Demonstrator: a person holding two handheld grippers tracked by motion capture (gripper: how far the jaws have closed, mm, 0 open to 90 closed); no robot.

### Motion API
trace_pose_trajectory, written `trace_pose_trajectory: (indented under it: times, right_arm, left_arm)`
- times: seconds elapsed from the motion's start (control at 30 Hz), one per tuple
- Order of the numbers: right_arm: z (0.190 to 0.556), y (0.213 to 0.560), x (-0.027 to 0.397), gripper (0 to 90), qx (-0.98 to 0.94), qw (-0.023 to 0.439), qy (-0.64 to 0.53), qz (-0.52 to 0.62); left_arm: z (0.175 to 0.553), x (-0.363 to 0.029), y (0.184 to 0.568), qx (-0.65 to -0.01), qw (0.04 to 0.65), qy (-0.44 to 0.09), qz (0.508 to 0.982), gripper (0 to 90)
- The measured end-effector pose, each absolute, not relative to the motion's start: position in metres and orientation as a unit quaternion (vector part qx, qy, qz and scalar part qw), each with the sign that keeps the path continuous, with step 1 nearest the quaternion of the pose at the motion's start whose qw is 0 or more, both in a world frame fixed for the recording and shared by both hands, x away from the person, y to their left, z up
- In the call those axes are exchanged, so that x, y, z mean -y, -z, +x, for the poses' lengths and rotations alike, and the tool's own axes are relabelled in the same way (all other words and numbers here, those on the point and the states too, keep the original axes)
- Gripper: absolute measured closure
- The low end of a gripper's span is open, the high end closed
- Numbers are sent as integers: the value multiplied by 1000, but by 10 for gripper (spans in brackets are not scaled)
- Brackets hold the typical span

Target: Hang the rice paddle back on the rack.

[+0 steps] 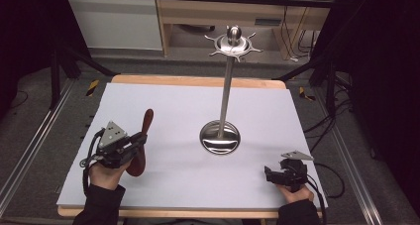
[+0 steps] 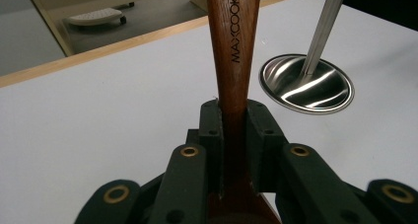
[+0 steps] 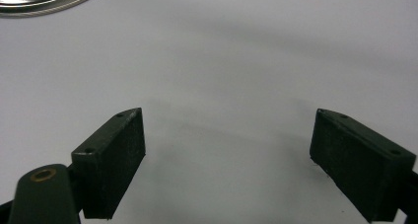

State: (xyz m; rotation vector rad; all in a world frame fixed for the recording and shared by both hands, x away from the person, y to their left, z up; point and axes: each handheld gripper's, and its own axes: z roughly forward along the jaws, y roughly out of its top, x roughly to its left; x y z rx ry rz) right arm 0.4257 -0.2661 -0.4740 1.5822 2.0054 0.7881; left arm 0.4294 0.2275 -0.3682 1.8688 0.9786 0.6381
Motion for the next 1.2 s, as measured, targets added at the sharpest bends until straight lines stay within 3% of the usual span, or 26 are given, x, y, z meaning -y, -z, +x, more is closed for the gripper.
trace_pose_trajectory:
  times: [1.2]
  right_arm:
    - [426,473,266,139,-730,242,-288,571]
  left_arm:
    - [434,-197,320,-345,514,-264,739,783]
